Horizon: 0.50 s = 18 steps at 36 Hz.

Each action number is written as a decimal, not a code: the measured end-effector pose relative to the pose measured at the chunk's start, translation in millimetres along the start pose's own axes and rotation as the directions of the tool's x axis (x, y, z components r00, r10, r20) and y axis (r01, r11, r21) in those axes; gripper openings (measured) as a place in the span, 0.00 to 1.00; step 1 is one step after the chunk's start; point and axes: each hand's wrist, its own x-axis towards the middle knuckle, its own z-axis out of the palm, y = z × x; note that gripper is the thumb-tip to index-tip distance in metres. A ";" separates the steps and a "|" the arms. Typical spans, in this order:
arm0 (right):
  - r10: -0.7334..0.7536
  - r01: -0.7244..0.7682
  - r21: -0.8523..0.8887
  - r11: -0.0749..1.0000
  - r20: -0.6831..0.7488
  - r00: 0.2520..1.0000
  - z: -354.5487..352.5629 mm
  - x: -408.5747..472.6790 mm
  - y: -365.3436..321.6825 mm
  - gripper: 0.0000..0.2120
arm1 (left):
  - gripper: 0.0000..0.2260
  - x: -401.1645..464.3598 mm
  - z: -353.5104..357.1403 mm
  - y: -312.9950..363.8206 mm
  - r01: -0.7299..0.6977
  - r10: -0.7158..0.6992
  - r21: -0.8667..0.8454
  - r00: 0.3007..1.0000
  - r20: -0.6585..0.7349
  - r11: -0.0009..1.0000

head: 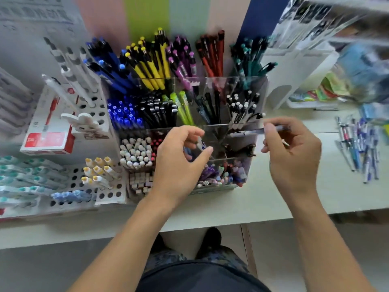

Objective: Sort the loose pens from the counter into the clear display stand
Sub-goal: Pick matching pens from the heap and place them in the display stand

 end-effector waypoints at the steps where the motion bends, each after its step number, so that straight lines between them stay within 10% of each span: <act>1: -0.039 0.039 -0.067 0.997 -0.006 0.999 -6.8 2.7 5.4 0.05 | 0.10 0.2 3.8 0.2 -0.013 0.013 0.008 1.000 0.008 1.000; 8: -0.049 0.151 -0.432 0.889 0.239 0.970 11.6 13.8 51.0 0.08 | 0.06 3.3 28.1 -11.0 0.047 -0.047 0.000 0.989 0.143 0.999; 18: 0.039 0.047 -0.500 0.865 0.161 0.986 17.1 13.0 64.3 0.09 | 0.04 -1.0 72.7 2.8 -0.015 0.022 -0.032 0.979 0.203 0.999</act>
